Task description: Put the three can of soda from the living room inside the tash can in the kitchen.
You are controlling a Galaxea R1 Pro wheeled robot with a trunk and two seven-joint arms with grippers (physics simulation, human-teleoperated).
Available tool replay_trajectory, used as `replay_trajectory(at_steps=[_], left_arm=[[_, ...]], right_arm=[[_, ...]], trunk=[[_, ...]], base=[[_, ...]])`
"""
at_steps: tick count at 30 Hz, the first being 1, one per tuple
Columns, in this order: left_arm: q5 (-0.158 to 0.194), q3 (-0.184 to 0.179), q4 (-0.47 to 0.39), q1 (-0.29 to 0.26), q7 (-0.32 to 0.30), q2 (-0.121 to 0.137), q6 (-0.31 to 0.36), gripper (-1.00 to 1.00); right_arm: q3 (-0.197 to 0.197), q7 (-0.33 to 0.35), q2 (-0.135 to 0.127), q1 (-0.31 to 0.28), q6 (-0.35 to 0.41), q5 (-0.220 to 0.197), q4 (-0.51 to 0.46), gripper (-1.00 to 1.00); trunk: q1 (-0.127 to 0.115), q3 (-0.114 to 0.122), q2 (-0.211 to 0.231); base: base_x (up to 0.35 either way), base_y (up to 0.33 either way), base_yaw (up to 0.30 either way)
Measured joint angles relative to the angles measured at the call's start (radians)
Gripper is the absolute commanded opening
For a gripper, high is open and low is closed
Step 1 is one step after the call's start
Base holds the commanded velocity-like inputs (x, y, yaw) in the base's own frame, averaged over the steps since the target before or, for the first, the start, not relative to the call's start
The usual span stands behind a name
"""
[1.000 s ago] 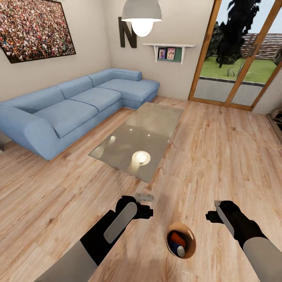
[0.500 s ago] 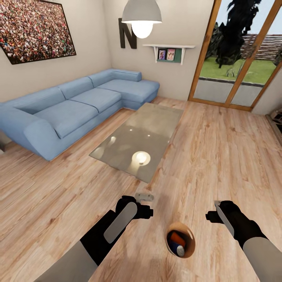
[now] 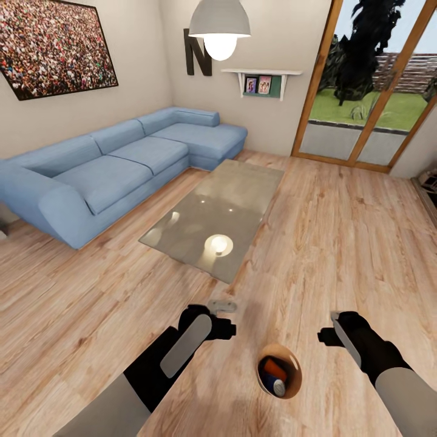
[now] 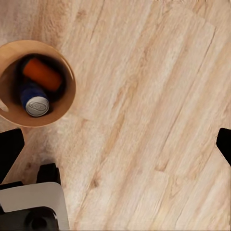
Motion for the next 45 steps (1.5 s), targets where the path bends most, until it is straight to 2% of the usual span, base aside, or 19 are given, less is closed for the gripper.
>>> replay_trajectory(at_steps=[6, 11, 17, 22, 23, 28, 29, 34, 38, 39, 41, 45], left_arm=[[0.003, 0.003, 0.071, 0.003, -0.002, 0.004, -0.042, 1.0], [0.004, 0.006, 0.144, 0.005, -0.012, 0.005, -0.064, 1.0], [0.004, 0.004, 0.25, 0.007, -0.027, 0.007, -0.126, 1.0], [0.002, 0.002, 0.398, 0.008, -0.058, 0.008, -0.205, 1.0], [0.002, 0.002, 0.453, 0.009, -0.082, 0.009, -0.23, 1.0], [0.002, 0.001, 0.583, 0.009, -0.143, 0.009, -0.289, 1.0], [0.002, 0.001, 0.623, 0.01, -0.165, 0.009, -0.313, 1.0], [0.0, -0.002, 0.705, 0.013, -0.226, 0.018, -0.367, 1.0], [0.0, -0.02, 0.759, 0.022, -0.291, 0.036, -0.407, 1.0], [0.001, -0.033, 0.781, 0.031, -0.324, 0.045, -0.421, 1.0], [0.001, -0.044, 0.803, 0.044, -0.354, 0.054, -0.439, 1.0], [0.001, -0.059, 0.834, 0.104, -0.415, 0.09, -0.501, 1.0]], right_arm=[[0.038, -0.003, 0.002, 0.001, -0.001, -0.001, 0.004, 1.0], [0.044, -0.004, 0.0, 0.004, -0.002, -0.003, 0.006, 1.0], [0.045, -0.004, -0.004, 0.011, -0.003, -0.005, 0.009, 1.0], [0.045, -0.004, -0.003, 0.074, -0.015, -0.007, 0.039, 1.0], [0.044, -0.004, -0.002, 0.089, -0.031, -0.009, 0.067, 1.0], [0.044, -0.004, 0.0, 0.109, -0.112, -0.014, 0.193, 1.0], [0.044, -0.004, 0.0, 0.113, -0.164, -0.016, 0.254, 1.0], [0.042, -0.004, 0.001, 0.116, -0.302, -0.017, 0.412, 1.0], [0.043, -0.004, 0.001, 0.117, -0.39, -0.019, 0.52, 1.0], [0.042, -0.004, 0.001, 0.118, -0.425, -0.019, 0.561, 1.0], [0.042, -0.004, 0.0, 0.119, -0.453, -0.019, 0.596, 1.0], [0.042, -0.004, 0.001, 0.122, -0.506, -0.018, 0.667, 1.0]], trunk=[[0.0, 0.0, 0.0], [0.0, 0.0, 0.0], [0.0, 0.0, 0.0], [0.0, 0.0, 0.0], [0.0, 0.0, 0.0], [0.0, 0.0, 0.0], [0.0, 0.0, 0.0], [0.0, 0.0, 0.0], [0.0, 0.0, 0.0], [0.0, 0.0, 0.0], [0.0, 0.0, 0.0], [0.0, 0.0, 0.0]], base=[[0.0, 0.0, 0.0], [0.0, 0.0, 0.0], [0.0, 0.0, 0.0], [0.0, 0.0, 0.0], [0.0, 0.0, 0.0], [0.0, 0.0, 0.0], [0.0, 0.0, 0.0], [0.0, 0.0, 0.0], [0.0, 0.0, 0.0], [0.0, 0.0, 0.0], [0.0, 0.0, 0.0], [0.0, 0.0, 0.0]])
